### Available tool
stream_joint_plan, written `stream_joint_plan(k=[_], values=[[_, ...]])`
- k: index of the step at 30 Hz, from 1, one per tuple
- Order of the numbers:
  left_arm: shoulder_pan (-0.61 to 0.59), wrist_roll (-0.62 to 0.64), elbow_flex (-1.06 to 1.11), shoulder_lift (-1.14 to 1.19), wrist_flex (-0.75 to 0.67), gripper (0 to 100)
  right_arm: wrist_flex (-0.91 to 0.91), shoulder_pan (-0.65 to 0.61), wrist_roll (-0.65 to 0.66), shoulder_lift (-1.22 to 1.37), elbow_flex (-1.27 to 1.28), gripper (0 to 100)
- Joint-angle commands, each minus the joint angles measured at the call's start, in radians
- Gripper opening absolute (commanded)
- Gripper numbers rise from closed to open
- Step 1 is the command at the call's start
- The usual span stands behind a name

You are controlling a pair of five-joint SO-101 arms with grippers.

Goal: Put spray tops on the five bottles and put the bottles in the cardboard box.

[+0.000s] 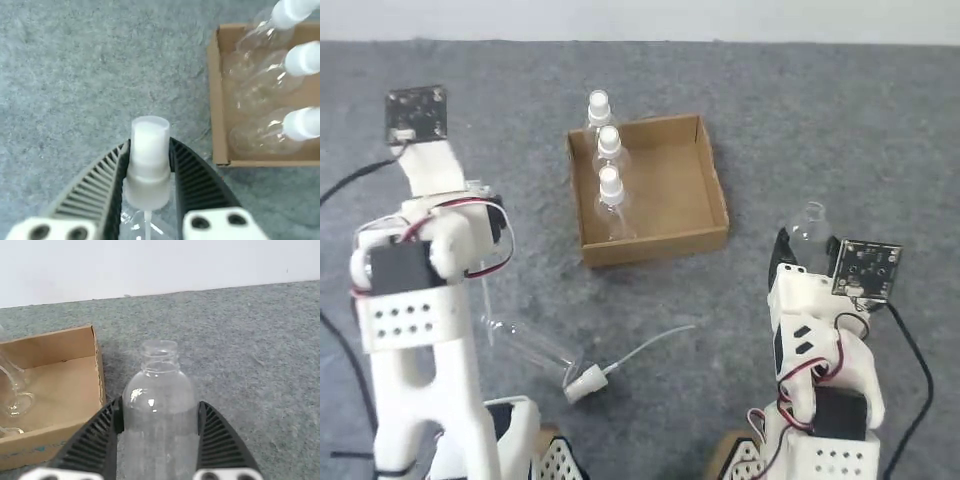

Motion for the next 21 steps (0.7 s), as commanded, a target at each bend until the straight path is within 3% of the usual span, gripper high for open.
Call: stream_joint_plan(k=[1, 16, 21], values=[[0.006, 0.084, 0.019, -0.120, -0.084, 1, -0.024, -0.004, -0.005, -0.018, -0.025, 0.9], [0.012, 0.209, 0.205, -0.393, -0.255, 1, -0.033, -0.045, -0.005, -0.018, -0.026, 0.8], [0.114, 0.269, 0.219, -0.397, -0.272, 1, -0.030, -0.127, -0.003, -0.018, -0.026, 0.8]])
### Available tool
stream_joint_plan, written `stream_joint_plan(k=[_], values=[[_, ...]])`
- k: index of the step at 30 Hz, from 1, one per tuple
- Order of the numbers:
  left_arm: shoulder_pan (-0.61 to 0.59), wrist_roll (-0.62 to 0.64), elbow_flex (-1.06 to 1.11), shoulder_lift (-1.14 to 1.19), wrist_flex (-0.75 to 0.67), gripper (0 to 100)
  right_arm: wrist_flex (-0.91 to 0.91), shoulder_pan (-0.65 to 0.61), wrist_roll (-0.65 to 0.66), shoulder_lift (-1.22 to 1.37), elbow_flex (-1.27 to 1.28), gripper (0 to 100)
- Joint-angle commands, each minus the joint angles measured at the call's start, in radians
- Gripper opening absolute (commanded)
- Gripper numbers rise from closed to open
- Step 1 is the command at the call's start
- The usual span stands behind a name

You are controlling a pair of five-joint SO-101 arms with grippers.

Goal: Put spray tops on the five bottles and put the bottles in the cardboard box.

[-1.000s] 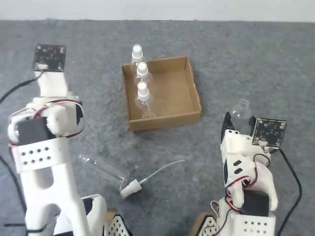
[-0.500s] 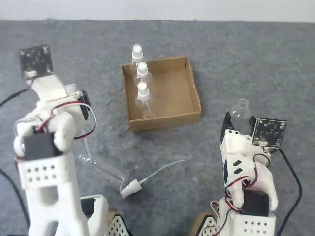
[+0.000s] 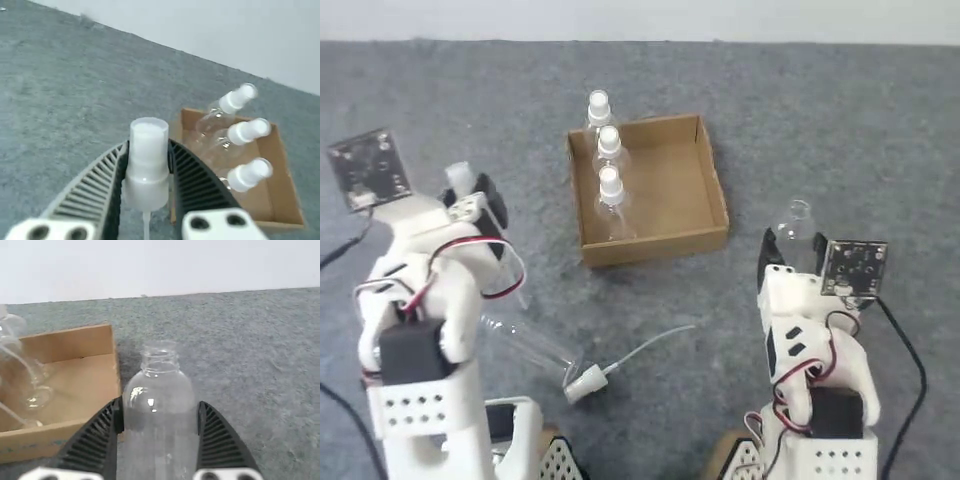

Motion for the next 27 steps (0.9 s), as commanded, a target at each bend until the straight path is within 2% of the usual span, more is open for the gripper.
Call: stream_joint_plan(k=[1, 9, 17, 22, 27], values=[[0.075, 0.058, -0.016, -0.028, -0.037, 1, -0.024, -0.050, -0.003, -0.018, -0.026, 0.8], [0.100, 0.112, -0.085, -0.028, -0.038, 1, -0.027, -0.176, -0.003, -0.018, -0.026, 0.9], [0.213, 0.118, -0.166, -0.028, -0.032, 1, 0.013, -0.257, 0.002, -0.163, -0.025, 0.7], [0.252, 0.118, -0.223, -0.028, -0.034, 1, 0.025, -0.340, 0.103, -0.142, -0.006, 0.7], [0.311, 0.118, -0.300, -0.028, -0.038, 1, 0.016, -0.412, 0.110, -0.151, 0.009, 0.7]])
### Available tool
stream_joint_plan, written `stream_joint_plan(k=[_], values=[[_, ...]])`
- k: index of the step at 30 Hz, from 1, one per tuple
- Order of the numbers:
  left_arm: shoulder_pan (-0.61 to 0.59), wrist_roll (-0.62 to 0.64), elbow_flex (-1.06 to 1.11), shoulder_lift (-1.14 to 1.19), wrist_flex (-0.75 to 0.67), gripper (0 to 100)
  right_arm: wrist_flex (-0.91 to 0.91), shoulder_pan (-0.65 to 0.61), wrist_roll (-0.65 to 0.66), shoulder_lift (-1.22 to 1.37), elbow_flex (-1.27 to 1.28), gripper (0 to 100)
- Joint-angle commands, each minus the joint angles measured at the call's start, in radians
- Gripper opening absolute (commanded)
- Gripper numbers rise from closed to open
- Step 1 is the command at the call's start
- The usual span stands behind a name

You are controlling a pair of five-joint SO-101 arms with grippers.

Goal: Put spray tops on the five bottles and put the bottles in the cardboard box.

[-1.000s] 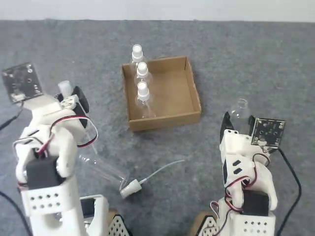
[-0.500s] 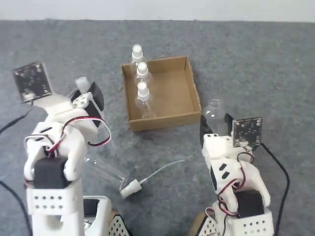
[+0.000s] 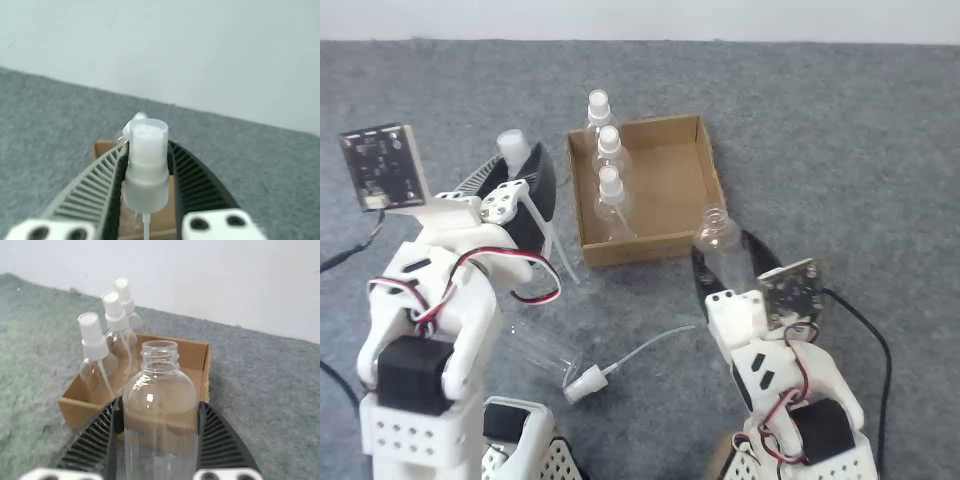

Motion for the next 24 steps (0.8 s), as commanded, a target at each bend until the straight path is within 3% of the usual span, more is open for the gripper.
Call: stream_joint_plan(k=[1, 10, 14, 24], values=[[0.044, 0.011, -0.120, -0.026, -0.029, 1, -0.005, -0.061, 0.026, -0.018, -0.012, 0.7], [0.052, 0.041, -0.148, -0.026, -0.114, 1, -0.019, -0.269, 0.026, -0.018, -0.003, 0.9], [0.048, 0.101, -0.179, -0.026, -0.107, 1, -0.151, -0.351, 0.028, -0.018, 0.100, 0.7], [0.052, 0.112, -0.176, -0.026, -0.083, 1, -0.321, -0.395, 0.153, -0.018, 0.230, 0.7]])
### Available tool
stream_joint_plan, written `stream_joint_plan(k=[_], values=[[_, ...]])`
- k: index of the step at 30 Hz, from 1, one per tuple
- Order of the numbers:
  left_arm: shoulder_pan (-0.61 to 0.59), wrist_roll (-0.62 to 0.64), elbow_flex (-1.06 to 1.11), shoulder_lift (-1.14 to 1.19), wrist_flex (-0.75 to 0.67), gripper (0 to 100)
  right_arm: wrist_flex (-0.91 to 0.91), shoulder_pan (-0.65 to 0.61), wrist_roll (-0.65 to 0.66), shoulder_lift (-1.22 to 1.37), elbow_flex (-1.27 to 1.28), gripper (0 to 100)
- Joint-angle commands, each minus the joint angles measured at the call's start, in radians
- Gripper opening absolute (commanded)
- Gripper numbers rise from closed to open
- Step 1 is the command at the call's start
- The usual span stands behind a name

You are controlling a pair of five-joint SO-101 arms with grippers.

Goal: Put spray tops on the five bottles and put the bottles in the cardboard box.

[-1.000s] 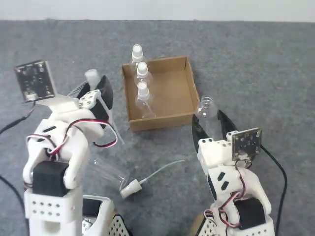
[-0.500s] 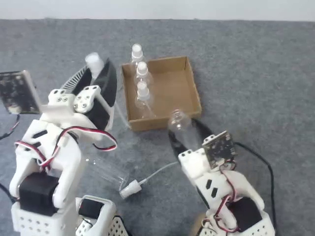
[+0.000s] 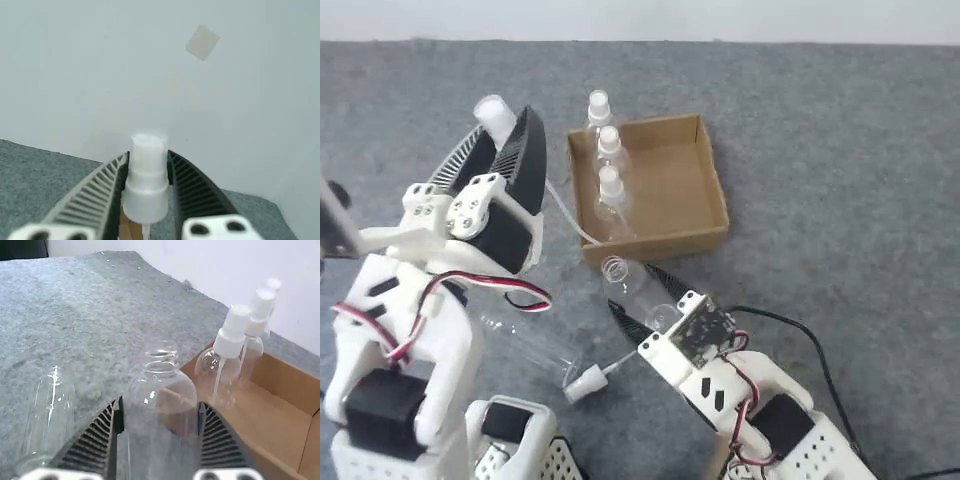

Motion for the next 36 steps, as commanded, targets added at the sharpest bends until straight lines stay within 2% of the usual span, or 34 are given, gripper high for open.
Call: stream_joint_plan(k=[1, 20, 29, 36], values=[[-0.003, 0.037, -0.010, -0.006, 0.000, 1, -0.045, -0.007, 0.026, -0.018, -0.012, 0.7], [-0.005, 0.061, 0.096, -0.008, 0.031, 1, -0.079, -0.005, 0.032, -0.018, -0.011, 0.7], [-0.005, 0.058, 0.180, -0.008, -0.068, 1, -0.079, -0.007, 0.032, -0.018, -0.011, 0.7], [-0.003, 0.058, 0.196, -0.008, -0.068, 1, -0.079, -0.005, 0.032, -0.018, -0.011, 0.7]])
